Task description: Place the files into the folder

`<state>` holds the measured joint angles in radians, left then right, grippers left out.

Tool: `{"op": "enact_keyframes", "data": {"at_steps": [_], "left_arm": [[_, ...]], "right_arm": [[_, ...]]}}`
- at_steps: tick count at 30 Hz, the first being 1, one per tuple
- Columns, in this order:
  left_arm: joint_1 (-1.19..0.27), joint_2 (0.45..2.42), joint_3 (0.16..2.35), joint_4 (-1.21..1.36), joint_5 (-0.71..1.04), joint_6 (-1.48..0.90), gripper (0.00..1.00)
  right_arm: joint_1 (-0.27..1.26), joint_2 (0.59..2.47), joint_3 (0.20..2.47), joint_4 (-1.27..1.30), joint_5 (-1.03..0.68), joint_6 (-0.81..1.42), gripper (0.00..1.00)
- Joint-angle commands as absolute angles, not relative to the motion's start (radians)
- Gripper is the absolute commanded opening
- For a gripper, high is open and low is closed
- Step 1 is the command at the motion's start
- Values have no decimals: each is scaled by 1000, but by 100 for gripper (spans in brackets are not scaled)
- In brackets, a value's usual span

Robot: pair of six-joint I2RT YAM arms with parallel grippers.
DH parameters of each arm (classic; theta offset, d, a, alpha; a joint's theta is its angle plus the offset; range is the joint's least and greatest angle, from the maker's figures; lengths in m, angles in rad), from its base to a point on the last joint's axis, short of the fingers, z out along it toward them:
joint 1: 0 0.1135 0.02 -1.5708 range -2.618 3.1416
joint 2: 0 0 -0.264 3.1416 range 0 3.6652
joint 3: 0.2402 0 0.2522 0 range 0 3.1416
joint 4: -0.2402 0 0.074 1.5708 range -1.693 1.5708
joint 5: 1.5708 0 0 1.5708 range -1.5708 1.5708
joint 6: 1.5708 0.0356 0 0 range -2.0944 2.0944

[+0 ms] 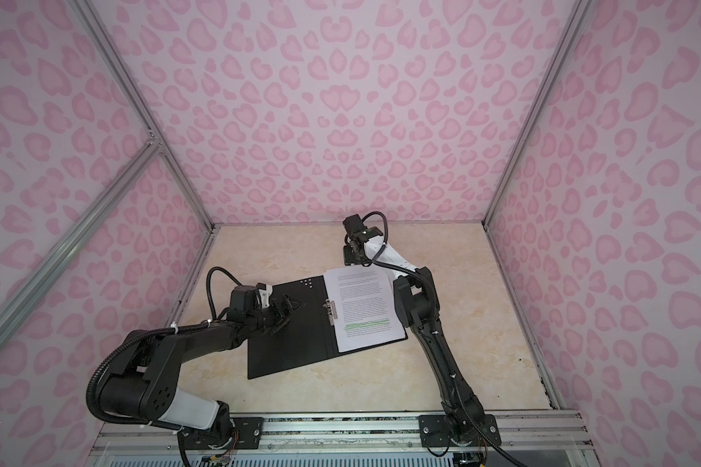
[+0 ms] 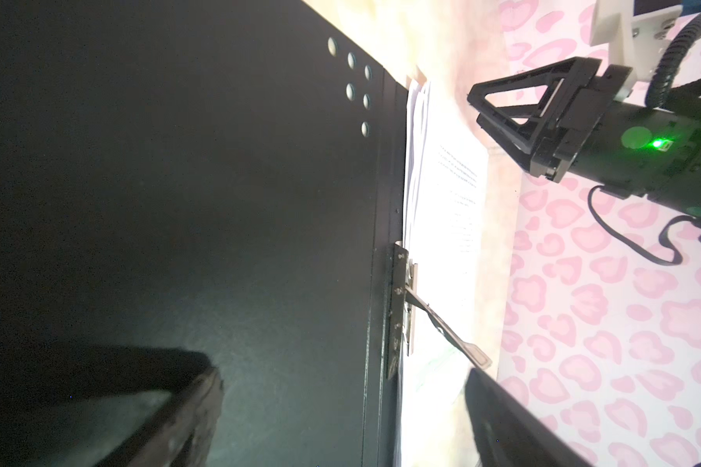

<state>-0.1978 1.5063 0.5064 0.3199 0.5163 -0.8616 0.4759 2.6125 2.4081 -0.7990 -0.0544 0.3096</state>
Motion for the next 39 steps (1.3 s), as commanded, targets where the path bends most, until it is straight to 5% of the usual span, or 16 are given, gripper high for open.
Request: {"op": "enact_keyframes", "data": {"at_steps": [1, 6, 12, 39], "left_arm": [[-197, 1513, 503, 236, 491, -862, 95], [-197, 1511, 501, 238, 492, -861, 95], [-198, 1513, 501, 239, 494, -862, 95], [-198, 1499, 500, 235, 495, -864, 95]], "right_arm": [[470, 2686, 2516, -808, -103, 281, 60], [469, 2823, 2758, -985, -123, 249, 61], [474, 2751, 2591, -894, -173, 247, 59], [549, 2736, 2572, -991, -241, 280, 56]]}}
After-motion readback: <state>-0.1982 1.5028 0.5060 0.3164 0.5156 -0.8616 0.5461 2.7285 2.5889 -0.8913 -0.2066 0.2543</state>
